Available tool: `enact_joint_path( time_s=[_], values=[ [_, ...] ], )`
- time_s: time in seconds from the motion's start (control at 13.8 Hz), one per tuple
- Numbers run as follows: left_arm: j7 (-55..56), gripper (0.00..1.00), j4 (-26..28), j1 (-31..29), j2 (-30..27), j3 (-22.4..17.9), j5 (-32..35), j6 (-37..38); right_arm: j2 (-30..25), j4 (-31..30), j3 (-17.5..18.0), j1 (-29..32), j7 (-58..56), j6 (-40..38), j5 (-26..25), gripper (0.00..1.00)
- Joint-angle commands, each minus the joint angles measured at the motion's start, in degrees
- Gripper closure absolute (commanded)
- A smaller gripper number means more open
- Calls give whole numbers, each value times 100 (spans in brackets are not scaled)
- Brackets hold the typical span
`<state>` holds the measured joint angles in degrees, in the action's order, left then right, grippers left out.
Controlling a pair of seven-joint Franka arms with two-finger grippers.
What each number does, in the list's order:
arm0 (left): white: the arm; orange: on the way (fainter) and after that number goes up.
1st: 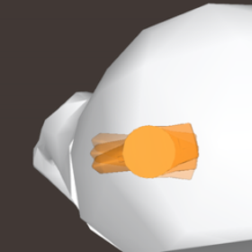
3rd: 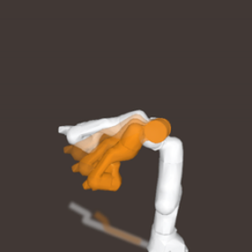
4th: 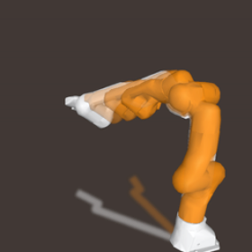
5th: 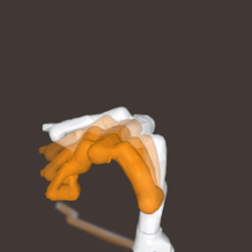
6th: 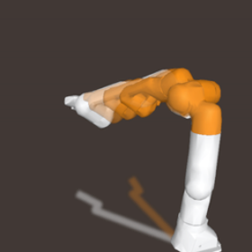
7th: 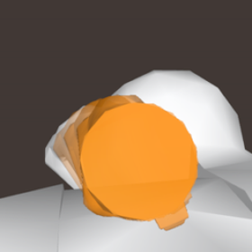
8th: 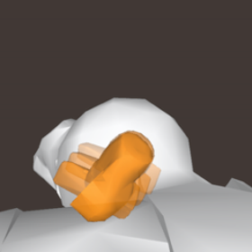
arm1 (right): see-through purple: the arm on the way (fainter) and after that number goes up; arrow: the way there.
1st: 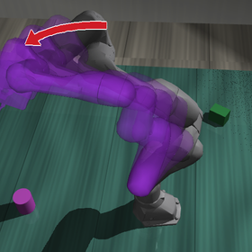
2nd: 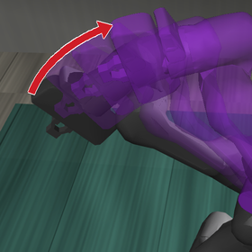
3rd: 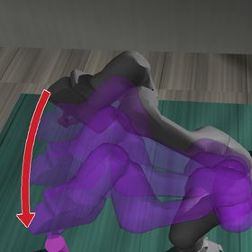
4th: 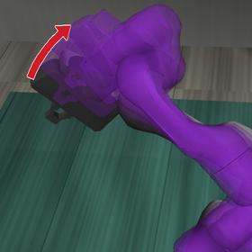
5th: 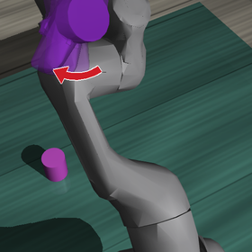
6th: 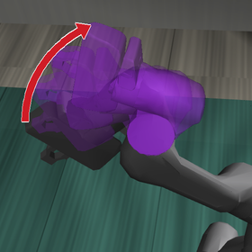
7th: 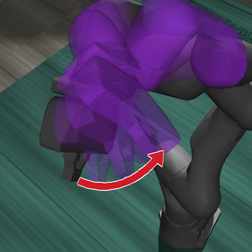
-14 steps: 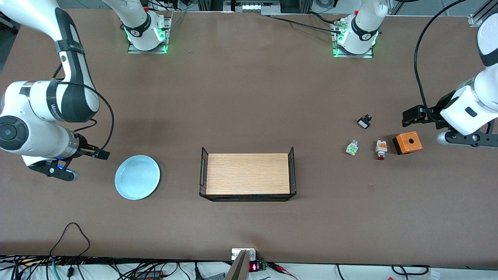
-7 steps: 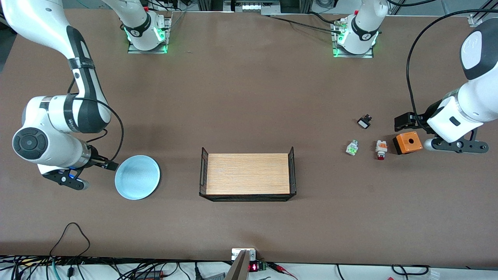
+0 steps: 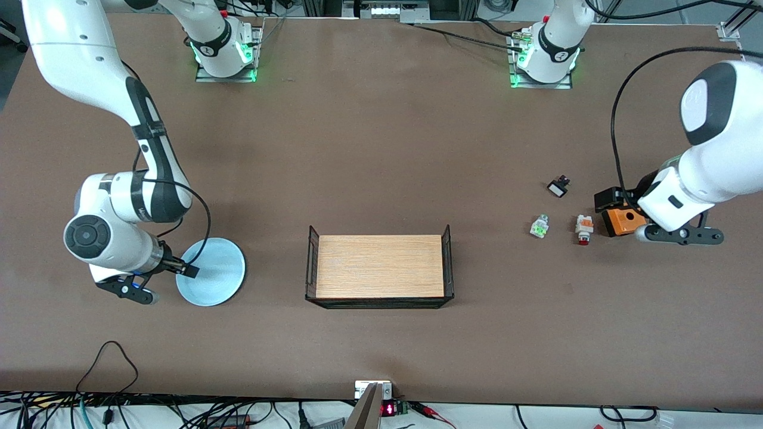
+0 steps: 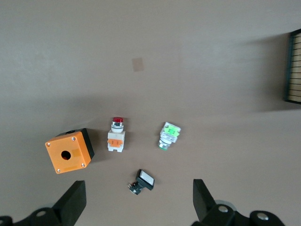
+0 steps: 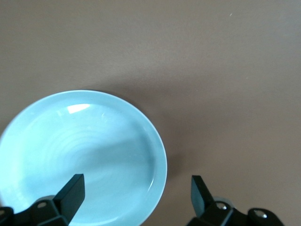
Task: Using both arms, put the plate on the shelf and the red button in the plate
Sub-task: 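Grasp the plate rim with the right gripper while the left gripper grasps the button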
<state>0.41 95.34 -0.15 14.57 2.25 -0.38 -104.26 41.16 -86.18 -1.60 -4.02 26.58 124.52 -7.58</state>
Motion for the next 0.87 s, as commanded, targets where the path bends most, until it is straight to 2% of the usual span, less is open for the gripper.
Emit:
enact_joint_path(
  time_s=[0.0, 0.44, 0.51, 0.58, 0.65, 0.8],
  values=[
    [-513, 0, 756, -178, -130, 21, 11, -629, 226, 83, 20, 112, -302, 318, 11, 0],
    [-778, 0, 2057, -319, -60, 12, 11, -2255, 551, 83, 11, 253, -408, 819, 37, 3],
    [-857, 0, 2146, -363, 45, 12, 11, -2440, 560, 83, 11, 253, -417, 837, 37, 5],
    [-936, 0, 2155, -381, 150, 12, 11, -2555, 569, 83, 11, 253, -426, 837, 37, 12],
    [-1024, 0, 2147, -433, 282, 4, 11, -2573, 569, 83, 11, 253, -382, 829, 55, 15],
    [-1279, 0, 2155, -556, 537, -5, 55, -2704, 613, 83, 19, 253, -338, 837, 55, 15]
  ],
)
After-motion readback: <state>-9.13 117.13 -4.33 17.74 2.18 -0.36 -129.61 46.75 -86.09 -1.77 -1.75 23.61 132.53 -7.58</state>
